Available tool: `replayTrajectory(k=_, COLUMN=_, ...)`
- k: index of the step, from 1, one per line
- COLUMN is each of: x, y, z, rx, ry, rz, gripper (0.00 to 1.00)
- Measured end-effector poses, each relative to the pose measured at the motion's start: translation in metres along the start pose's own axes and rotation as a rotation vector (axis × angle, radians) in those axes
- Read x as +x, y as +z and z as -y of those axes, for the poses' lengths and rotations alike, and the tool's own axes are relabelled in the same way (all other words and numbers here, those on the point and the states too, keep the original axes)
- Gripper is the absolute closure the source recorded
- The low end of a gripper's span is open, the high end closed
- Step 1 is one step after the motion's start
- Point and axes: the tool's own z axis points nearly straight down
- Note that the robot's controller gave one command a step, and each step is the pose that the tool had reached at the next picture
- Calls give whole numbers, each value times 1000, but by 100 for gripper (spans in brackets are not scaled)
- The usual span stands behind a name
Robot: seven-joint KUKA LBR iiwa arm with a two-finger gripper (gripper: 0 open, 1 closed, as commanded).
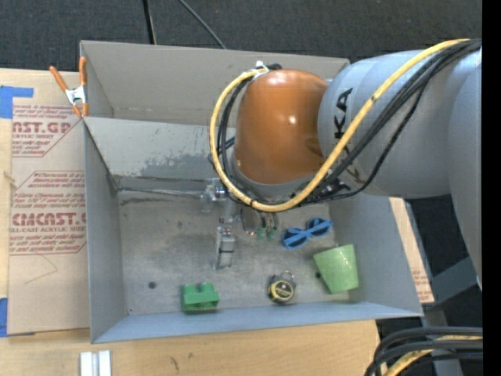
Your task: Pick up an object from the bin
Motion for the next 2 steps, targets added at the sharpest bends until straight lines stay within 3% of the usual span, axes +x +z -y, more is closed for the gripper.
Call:
replayTrajectory(k=1, x=40, y=115, z=-7, rx=3, ry=-45, rz=-11, gripper=0)
replayTrajectory(k=2, x=31, y=140, z=-11, rx=0, ry=-3, rz=-1, gripper=0)
